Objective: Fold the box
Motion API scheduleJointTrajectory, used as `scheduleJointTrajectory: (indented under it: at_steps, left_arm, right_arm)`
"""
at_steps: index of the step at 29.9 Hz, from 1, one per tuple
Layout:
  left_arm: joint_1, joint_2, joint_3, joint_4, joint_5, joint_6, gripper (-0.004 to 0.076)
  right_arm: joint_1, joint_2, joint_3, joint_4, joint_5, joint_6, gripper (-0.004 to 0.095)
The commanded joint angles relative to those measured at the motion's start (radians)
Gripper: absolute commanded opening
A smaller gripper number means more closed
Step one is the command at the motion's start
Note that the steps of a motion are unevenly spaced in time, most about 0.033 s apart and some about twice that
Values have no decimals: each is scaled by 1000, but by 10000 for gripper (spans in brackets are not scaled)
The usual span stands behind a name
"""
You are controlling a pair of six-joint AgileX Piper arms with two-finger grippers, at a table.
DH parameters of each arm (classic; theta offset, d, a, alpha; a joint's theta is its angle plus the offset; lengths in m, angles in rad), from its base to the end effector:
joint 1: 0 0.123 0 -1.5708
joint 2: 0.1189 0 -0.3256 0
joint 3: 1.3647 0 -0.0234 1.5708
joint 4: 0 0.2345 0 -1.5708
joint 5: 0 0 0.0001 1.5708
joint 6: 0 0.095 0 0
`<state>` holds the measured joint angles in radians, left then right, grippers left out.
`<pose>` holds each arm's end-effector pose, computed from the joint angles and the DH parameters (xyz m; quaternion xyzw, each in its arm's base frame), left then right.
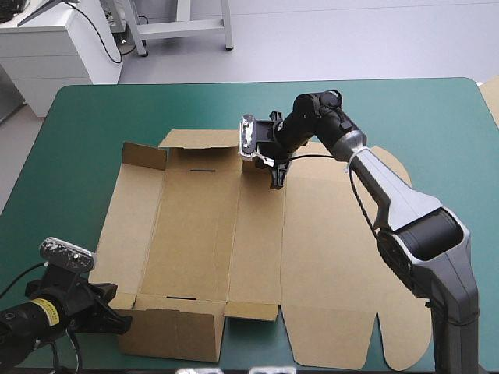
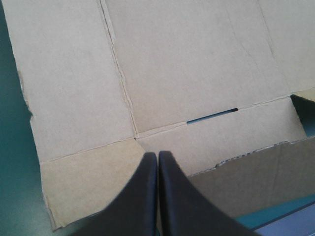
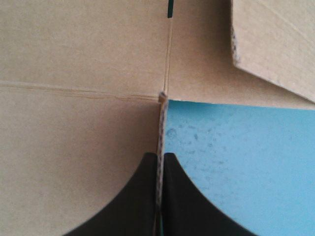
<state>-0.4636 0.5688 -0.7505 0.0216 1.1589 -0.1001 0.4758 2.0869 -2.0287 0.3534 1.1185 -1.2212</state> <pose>0.0259 -0.0108 0.3407 0.1711 0.9269 -0.0825 0.3237 0.4048 0.2419 0.3363 -0.6929 0.6598 0.0746 0.2811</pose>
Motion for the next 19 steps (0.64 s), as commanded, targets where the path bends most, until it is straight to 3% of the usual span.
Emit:
scheduleJointTrajectory:
  at_steps: [1,8,19]
  left_arm:
    - [-7,3,-33,13,-46,4,-8]
    - [-7,3,-33,13,-71,6,-8]
    - [-7,3,-33,13,-91,6,-8]
  right_arm:
    - [3,-60,-31,64,-17,-20,-21]
    - [3,-60,-31,107,0,-23,-21]
    - [3,-60,-31,77,-25,-17,12]
